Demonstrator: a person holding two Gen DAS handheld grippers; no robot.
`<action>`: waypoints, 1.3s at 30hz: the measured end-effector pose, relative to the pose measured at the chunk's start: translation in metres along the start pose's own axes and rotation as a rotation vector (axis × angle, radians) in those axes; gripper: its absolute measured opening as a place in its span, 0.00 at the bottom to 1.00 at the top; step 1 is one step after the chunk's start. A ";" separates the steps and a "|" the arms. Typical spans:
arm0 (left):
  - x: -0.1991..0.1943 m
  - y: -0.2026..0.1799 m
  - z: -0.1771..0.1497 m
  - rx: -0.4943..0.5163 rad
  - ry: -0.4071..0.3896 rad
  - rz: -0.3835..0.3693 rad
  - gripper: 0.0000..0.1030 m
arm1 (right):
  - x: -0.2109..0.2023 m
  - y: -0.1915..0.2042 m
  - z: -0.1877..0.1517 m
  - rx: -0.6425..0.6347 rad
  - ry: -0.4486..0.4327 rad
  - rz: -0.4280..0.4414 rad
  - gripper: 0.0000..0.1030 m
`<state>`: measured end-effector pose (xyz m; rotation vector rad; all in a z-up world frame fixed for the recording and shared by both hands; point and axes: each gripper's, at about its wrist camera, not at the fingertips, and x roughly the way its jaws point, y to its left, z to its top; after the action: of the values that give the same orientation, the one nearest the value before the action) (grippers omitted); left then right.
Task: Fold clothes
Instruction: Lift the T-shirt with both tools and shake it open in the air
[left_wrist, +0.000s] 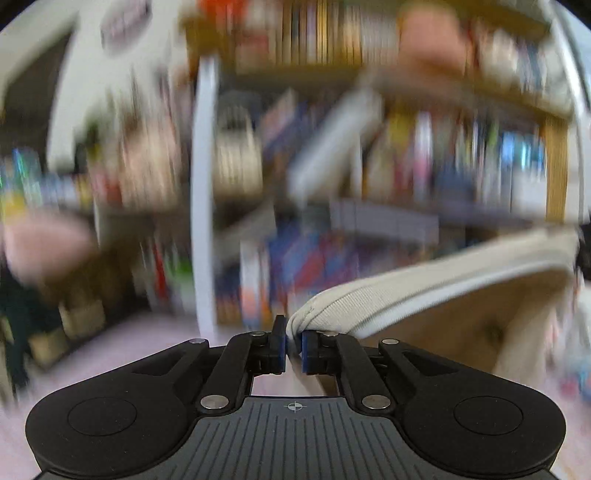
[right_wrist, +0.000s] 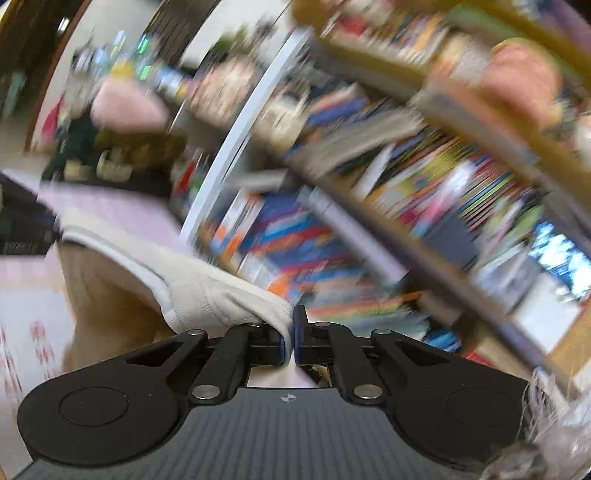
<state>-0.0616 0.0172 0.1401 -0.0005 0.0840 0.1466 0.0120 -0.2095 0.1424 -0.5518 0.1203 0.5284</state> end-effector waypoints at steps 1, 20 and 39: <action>-0.010 0.001 0.020 0.003 -0.079 0.011 0.06 | -0.014 -0.005 0.010 0.017 -0.054 -0.019 0.04; 0.148 0.008 0.031 0.056 0.098 -0.111 0.08 | -0.018 -0.060 0.059 0.331 -0.193 0.004 0.04; 0.352 -0.002 -0.098 0.103 0.583 -0.159 0.57 | 0.291 -0.016 -0.081 0.250 0.504 -0.074 0.09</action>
<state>0.2776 0.0664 0.0134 0.0527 0.6715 -0.0211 0.2728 -0.1347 0.0091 -0.4331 0.6346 0.2868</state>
